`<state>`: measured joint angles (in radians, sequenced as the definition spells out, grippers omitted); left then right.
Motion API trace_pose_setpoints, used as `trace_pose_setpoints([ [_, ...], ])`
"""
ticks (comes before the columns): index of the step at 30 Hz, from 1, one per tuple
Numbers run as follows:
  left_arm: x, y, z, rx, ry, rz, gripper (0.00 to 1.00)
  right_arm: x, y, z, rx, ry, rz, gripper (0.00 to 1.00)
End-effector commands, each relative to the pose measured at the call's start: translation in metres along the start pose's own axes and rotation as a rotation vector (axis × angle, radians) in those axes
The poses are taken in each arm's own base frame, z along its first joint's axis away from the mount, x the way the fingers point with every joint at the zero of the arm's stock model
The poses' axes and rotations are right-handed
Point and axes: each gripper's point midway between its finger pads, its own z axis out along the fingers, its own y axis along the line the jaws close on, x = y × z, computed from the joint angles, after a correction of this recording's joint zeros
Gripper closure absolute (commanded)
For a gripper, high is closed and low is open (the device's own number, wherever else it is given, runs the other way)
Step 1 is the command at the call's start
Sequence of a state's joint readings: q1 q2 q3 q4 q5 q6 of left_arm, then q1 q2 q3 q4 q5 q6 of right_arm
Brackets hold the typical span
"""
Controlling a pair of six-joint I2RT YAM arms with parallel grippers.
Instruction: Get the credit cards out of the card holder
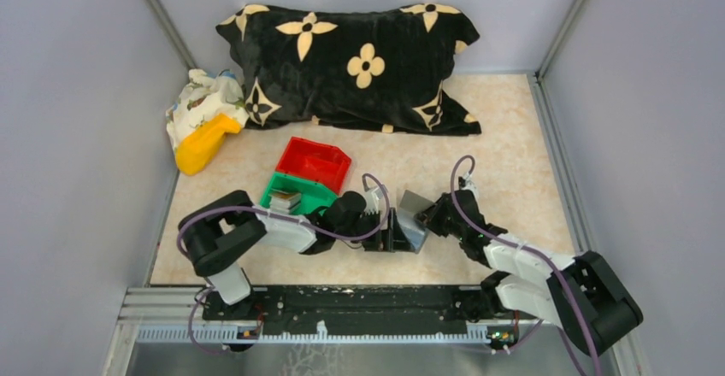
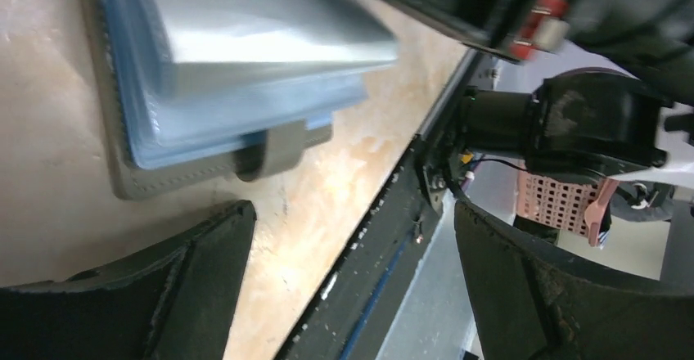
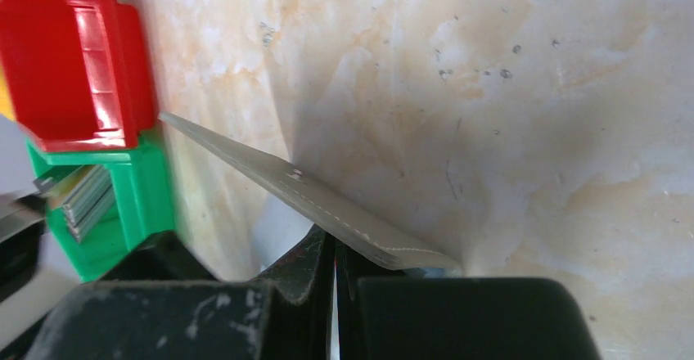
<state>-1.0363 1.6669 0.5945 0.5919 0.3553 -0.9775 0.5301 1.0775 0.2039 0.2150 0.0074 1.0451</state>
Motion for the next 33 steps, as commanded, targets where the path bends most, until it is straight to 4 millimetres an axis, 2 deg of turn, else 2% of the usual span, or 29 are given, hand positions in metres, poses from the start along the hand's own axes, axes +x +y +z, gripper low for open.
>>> trace_pose_setpoints([
  [1, -0.012, -0.008, 0.015, 0.061, -0.004, 0.001, 0.04, -0.015, 0.016, -0.007, -0.054, -0.067, -0.011, 1.0],
  [13, -0.051, 0.045, 0.019, 0.015, -0.04, -0.091, 0.04, -0.012, -0.002, -0.031, -0.017, -0.081, -0.055, 1.0],
  [18, -0.078, 0.054, 0.022, 0.027, -0.075, -0.112, 0.04, -0.003, -0.021, -0.035, 0.025, -0.065, -0.058, 1.0],
  [21, -0.094, 0.055, 0.026, 0.025, -0.094, -0.1, 0.04, 0.003, -0.026, -0.035, 0.026, -0.049, -0.052, 1.0],
  [25, -0.116, 0.053, 0.033, 0.01, -0.117, -0.072, 0.04, -0.003, -0.02, -0.041, 0.012, -0.069, -0.077, 1.0],
  [29, -0.134, 0.039, 0.035, 0.022, -0.138, -0.035, 0.04, -0.021, 0.002, -0.055, -0.032, -0.121, -0.14, 1.0],
  [33, -0.134, 0.025, 0.026, 0.035, -0.142, -0.016, 0.04, -0.045, 0.027, -0.077, -0.051, -0.179, -0.223, 1.0],
])
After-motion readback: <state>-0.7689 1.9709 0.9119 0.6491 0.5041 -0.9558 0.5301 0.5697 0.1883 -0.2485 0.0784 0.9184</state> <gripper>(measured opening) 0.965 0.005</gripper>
